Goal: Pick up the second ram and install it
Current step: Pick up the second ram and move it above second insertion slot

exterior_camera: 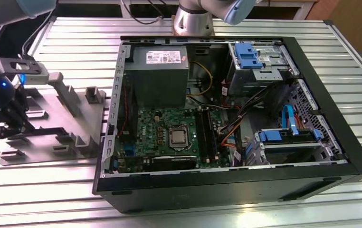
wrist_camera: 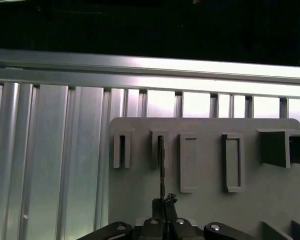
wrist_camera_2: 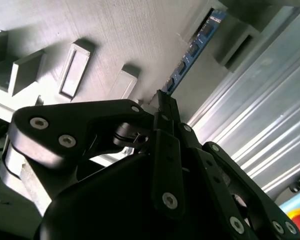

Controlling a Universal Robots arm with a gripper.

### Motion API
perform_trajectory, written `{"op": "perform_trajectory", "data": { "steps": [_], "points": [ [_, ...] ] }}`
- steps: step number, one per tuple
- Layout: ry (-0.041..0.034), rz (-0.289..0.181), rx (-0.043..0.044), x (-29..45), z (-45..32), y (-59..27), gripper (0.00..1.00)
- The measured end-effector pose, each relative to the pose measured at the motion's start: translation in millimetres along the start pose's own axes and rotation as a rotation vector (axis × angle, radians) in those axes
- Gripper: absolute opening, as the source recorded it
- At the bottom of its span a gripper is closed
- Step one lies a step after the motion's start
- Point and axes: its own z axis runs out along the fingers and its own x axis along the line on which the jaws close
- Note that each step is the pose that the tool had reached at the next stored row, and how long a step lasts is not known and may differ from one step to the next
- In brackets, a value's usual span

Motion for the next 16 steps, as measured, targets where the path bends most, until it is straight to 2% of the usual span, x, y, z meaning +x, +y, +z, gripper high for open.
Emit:
{"op": "perform_trajectory", "data": {
  "steps": [9,12,16],
  "points": [
    [0.0,-0.001,0.0,-0.7,-26.5,1.1,0.11],
    [0.0,-0.001,0.0,-0.9,-31.6,1.4,0.11],
    [0.0,-0.002,0.0,-1.0,-34.6,1.5,0.11]
  ]
}}
